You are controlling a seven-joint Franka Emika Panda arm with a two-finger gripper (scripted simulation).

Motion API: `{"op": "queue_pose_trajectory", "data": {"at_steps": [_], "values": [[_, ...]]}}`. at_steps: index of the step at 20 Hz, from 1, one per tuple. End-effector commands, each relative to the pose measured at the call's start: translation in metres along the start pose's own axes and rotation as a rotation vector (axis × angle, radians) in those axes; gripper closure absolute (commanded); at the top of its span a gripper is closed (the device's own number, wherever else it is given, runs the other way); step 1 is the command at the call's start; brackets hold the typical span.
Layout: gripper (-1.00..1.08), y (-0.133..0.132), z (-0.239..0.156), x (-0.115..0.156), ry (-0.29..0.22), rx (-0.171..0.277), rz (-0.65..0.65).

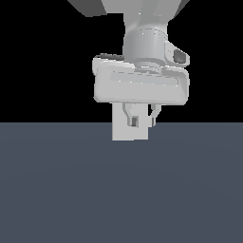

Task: Plug the charger into the wall socket.

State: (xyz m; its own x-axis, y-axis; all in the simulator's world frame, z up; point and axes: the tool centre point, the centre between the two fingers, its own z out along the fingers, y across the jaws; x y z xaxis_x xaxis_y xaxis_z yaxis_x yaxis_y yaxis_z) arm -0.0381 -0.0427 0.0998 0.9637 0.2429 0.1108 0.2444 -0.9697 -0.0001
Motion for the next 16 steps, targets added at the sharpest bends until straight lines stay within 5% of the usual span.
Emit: {"op": "queue_pose_trajectory", "data": {"at_steps": [1,16], "values": [[1.08,0.0,0.0,0.005,0.0,0.0,0.0],[1.08,-0.001,0.005,0.046,0.0,0.0,-0.001]]}}
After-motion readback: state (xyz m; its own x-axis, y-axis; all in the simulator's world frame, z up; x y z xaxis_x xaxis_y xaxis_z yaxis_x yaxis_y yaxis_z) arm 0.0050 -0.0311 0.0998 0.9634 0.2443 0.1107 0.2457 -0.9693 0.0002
